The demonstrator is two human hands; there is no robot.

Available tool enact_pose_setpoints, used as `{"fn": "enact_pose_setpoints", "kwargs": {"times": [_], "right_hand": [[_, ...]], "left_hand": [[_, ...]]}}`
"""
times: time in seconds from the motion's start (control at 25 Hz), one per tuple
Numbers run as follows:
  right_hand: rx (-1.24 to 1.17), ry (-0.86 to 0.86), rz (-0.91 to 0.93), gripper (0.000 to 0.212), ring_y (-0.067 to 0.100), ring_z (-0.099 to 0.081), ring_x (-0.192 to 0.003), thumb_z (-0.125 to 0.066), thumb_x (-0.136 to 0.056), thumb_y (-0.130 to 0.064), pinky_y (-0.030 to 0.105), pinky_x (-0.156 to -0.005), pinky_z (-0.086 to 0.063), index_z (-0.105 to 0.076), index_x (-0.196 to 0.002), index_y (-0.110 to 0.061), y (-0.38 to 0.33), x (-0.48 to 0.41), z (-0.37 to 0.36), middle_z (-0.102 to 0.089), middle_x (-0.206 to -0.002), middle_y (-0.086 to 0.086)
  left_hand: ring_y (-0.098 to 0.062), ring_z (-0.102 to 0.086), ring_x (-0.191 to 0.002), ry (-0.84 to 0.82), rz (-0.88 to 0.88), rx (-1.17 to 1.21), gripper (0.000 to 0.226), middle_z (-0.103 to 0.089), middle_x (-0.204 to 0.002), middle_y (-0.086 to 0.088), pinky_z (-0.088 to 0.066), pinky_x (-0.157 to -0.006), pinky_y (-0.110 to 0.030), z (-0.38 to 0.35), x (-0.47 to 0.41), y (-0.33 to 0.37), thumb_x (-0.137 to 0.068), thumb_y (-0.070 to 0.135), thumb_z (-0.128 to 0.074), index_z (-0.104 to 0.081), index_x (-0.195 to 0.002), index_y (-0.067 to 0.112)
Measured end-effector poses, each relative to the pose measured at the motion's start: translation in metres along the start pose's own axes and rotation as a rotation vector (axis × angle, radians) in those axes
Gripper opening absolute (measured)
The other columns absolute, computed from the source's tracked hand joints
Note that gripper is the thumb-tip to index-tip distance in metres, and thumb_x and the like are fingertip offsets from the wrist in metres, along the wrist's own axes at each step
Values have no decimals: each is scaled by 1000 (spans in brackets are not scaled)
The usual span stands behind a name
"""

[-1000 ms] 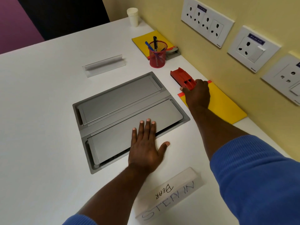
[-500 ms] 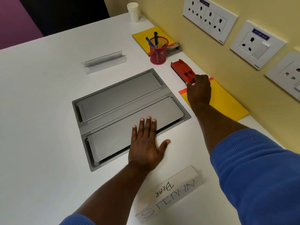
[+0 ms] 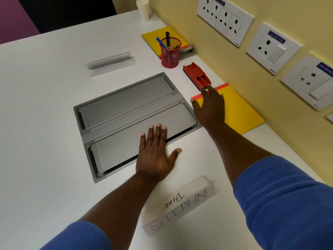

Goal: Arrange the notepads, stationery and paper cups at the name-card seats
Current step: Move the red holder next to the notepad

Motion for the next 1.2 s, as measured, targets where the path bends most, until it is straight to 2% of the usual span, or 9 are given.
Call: {"fn": "enact_pose_setpoints", "kwargs": {"times": [0.32,0.44,0.52,0.68,0.84,0.96,1.2], "right_hand": [[-50,-34,34,76,25,-18,-155,-44,-99,-60,48,-126,-9,-28,-159,-15,-10,114,46,-24,-167,8],[-17,-99,51,81,23,-13,-156,-40,-98,-64,48,-126,-6,-22,-160,-16,-24,168,72,-18,-169,6],[-1,-139,51,81,23,-10,-157,-37,-98,-65,49,-127,-6,-19,-161,-17,-36,203,91,-14,-169,5],[5,-196,45,82,23,-10,-157,-34,-98,-66,49,-127,-6,-17,-161,-16,-56,274,130,-13,-170,5],[9,-233,87,83,23,-12,-156,-37,-98,-66,51,-126,-6,-21,-161,-14,-73,347,158,-17,-169,7],[44,-209,128,86,26,-18,-155,-30,-96,-70,53,-126,-11,-25,-160,-12,-87,403,180,-23,-167,10],[27,-206,133,87,26,-24,-154,-25,-94,-72,54,-125,-14,-31,-157,-11,-112,488,213,-28,-165,10]], "left_hand": [[-25,19,-157,-52,4,12,101,13,-171,-4,7,-128,-51,4,2,2,-90,86,-4,8,-164,18],[-27,22,-156,-197,12,25,106,19,-170,-8,14,-125,-51,14,1,3,-87,88,-9,12,-163,17],[-27,24,-155,-208,8,10,108,20,-170,-9,20,-120,-48,32,17,6,-85,90,-6,14,-162,16],[-22,27,-153,-166,-45,62,112,19,-170,-6,24,-118,-45,65,106,21,-80,93,6,11,-163,17],[-22,26,-154,-174,-63,75,106,20,-169,-5,17,-125,-49,84,208,23,-87,89,-1,10,-163,16],[-23,25,-155,-159,-64,51,104,20,-170,-6,12,-126,-52,101,273,20,-89,86,-3,11,-163,15],[-18,30,-153,-114,-53,53,99,25,-168,-1,14,-126,-50,145,366,17,-93,84,-10,14,-162,18]]}}
Point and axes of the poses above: each hand's wrist, its own x-axis away from the middle knuckle, its own z-axis out of the back of the hand, y = z × x, the point moved 8 cm from there along -x, towards the middle knuckle
